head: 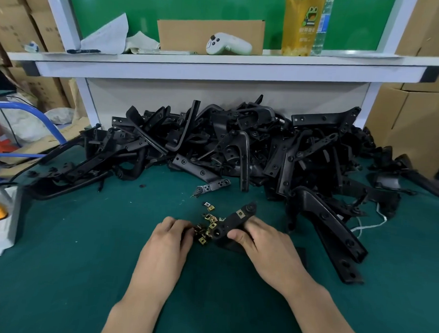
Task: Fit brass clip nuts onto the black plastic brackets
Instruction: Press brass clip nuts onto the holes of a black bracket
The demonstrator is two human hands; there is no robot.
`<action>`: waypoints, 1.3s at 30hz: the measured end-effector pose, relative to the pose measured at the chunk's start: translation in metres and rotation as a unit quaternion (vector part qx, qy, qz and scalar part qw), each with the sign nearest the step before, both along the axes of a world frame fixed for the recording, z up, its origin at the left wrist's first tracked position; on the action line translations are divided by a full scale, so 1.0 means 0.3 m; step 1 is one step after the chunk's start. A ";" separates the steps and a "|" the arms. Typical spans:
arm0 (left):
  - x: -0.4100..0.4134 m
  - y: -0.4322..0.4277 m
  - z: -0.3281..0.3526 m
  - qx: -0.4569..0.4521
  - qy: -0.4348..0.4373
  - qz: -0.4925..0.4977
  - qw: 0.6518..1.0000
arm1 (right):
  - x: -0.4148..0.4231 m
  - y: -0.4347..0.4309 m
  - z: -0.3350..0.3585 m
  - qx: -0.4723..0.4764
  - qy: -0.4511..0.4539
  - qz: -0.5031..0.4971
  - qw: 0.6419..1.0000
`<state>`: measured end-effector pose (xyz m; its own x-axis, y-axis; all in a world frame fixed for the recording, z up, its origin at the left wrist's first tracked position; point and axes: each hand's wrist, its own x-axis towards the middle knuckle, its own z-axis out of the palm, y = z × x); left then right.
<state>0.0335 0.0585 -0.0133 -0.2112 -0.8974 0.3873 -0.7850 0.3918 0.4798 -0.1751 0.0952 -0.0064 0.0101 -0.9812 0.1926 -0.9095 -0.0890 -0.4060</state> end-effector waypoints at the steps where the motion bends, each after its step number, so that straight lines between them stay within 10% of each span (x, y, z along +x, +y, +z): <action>1: 0.000 -0.003 0.003 -0.002 0.002 0.006 1.000 | 0.000 -0.001 0.000 0.000 -0.001 0.000 1.000; 6: -0.013 -0.005 0.013 -0.026 0.022 0.029 0.999 | -0.001 -0.003 -0.001 0.001 -0.001 -0.001 1.000; 9: -0.020 0.000 0.028 0.007 0.218 0.032 0.975 | -0.001 -0.003 -0.002 -0.001 -0.006 -0.002 1.000; 11: -0.022 -0.002 0.048 0.084 0.394 0.013 0.915 | -0.002 -0.003 -0.004 -0.003 -0.012 0.001 1.000; 15: -0.009 -0.013 0.086 0.279 0.677 -0.042 0.679 | -0.005 -0.003 -0.006 -0.010 -0.031 0.002 0.999; 18: 0.006 -0.020 0.089 0.302 0.715 -0.018 0.630 | -0.003 -0.005 -0.006 -0.014 -0.035 0.003 0.999; 39: 0.034 -0.069 0.043 0.319 0.791 0.000 0.522 | -0.005 -0.010 -0.019 -0.016 -0.036 -0.002 0.999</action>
